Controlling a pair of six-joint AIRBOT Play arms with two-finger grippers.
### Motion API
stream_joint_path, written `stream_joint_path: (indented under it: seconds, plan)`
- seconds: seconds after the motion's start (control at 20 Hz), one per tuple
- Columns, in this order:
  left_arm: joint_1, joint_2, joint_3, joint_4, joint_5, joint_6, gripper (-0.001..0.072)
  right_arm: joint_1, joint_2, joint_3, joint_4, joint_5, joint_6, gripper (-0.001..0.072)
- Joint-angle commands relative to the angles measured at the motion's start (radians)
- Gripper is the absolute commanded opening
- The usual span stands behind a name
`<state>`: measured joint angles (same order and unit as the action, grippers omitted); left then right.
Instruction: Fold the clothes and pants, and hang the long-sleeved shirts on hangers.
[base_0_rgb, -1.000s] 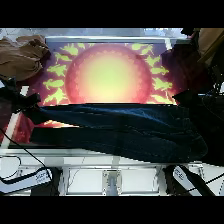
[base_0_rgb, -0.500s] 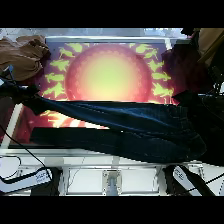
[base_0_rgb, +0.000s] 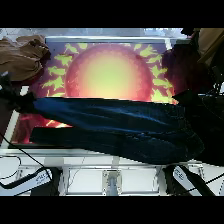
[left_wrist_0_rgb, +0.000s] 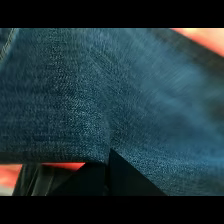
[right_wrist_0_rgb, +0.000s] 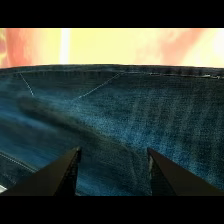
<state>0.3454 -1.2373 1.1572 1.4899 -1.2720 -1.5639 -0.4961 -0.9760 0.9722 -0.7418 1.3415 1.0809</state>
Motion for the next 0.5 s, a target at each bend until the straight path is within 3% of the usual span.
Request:
stream_joint_path:
  seconds: [0.0,0.05,0.1,0.15,0.3,0.45]
  plan:
    - [0.001,-0.024,-0.109,0.051,-0.006,-0.012,0.0035,0.000,0.001,0.000,0.000,-0.007,0.001,0.0448]
    - [0.001,-0.038,-0.126,0.051,0.030,-0.012,0.0245,0.000,0.001,0.000,0.000,-0.006,0.001,0.0448]
    - [0.001,-0.050,-0.127,0.050,0.071,-0.014,0.0578,0.000,0.001,0.000,0.000,-0.007,0.000,0.0449]
    - [0.001,-0.046,-0.122,0.051,0.117,-0.048,0.0664,0.000,0.001,0.000,0.000,-0.012,-0.003,0.0449]
    - [0.028,0.043,-0.093,0.077,0.209,-0.068,0.0664,-0.011,0.001,0.017,-0.045,-0.026,-0.024,0.0449]
    - [0.168,0.125,-0.109,0.191,0.127,-0.068,0.0662,-0.047,0.000,0.032,-0.215,-0.017,-0.011,0.0449]
